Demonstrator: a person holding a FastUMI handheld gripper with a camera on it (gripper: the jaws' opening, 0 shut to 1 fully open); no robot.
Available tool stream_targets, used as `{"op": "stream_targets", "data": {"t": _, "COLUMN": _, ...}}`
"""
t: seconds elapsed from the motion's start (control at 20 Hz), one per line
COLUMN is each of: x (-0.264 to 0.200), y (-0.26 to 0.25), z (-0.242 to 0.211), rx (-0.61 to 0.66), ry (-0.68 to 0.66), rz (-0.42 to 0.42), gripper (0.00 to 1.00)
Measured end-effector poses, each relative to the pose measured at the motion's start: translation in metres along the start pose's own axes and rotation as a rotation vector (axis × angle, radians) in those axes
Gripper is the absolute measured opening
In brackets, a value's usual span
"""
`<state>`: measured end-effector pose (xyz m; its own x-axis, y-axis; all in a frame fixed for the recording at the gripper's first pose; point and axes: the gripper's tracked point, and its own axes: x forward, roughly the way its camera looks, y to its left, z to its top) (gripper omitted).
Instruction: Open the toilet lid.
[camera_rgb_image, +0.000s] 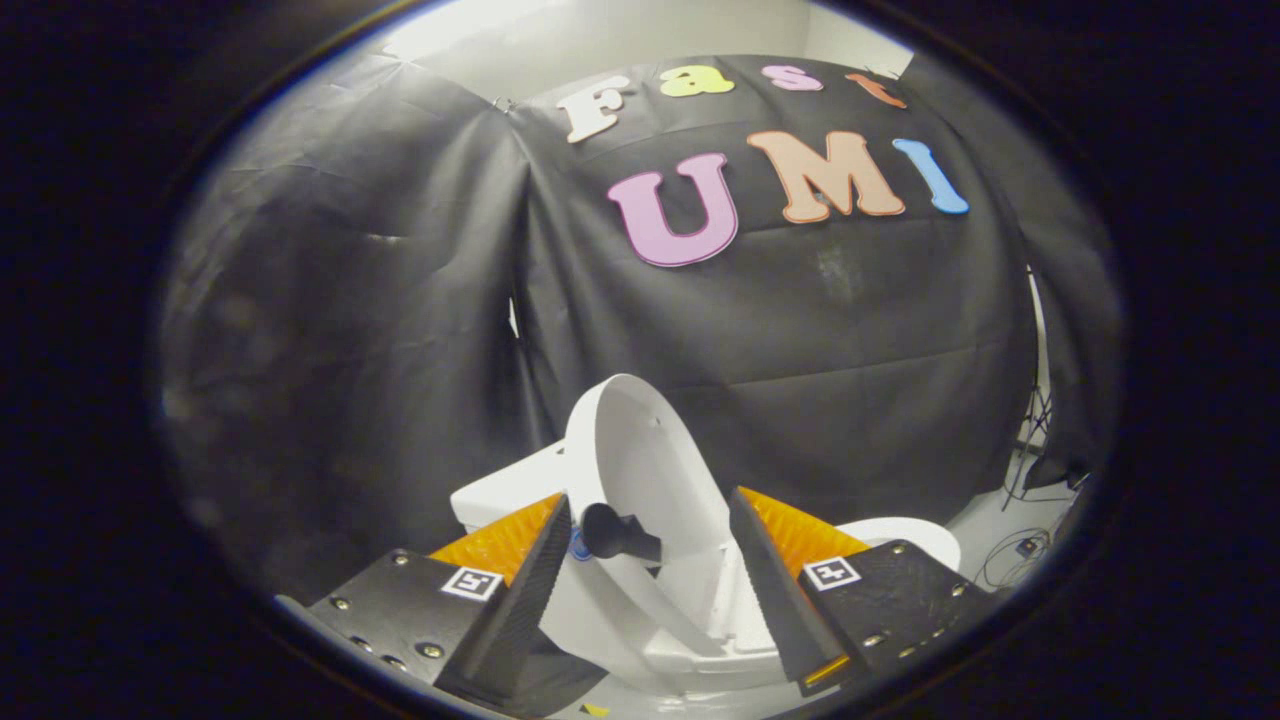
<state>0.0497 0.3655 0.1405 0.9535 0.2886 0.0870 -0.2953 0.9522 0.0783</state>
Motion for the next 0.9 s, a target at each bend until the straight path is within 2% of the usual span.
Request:
{"op": "stream_targets", "data": {"t": 0.3, "x": -0.019, "y": -0.067, "z": 0.014, "rx": -0.011, "ry": -0.061, "rz": -0.103, "gripper": 0.94}}
{"op": "stream_targets", "data": {"t": 0.5, "x": -0.031, "y": -0.109, "z": 0.009, "rx": 0.03, "ry": -0.061, "rz": -0.161, "gripper": 0.94}}
{"op": "stream_targets", "data": {"t": 0.9, "x": -0.043, "y": -0.183, "z": -0.025, "rx": 0.026, "ry": 0.05, "rz": -0.238, "gripper": 0.94}}
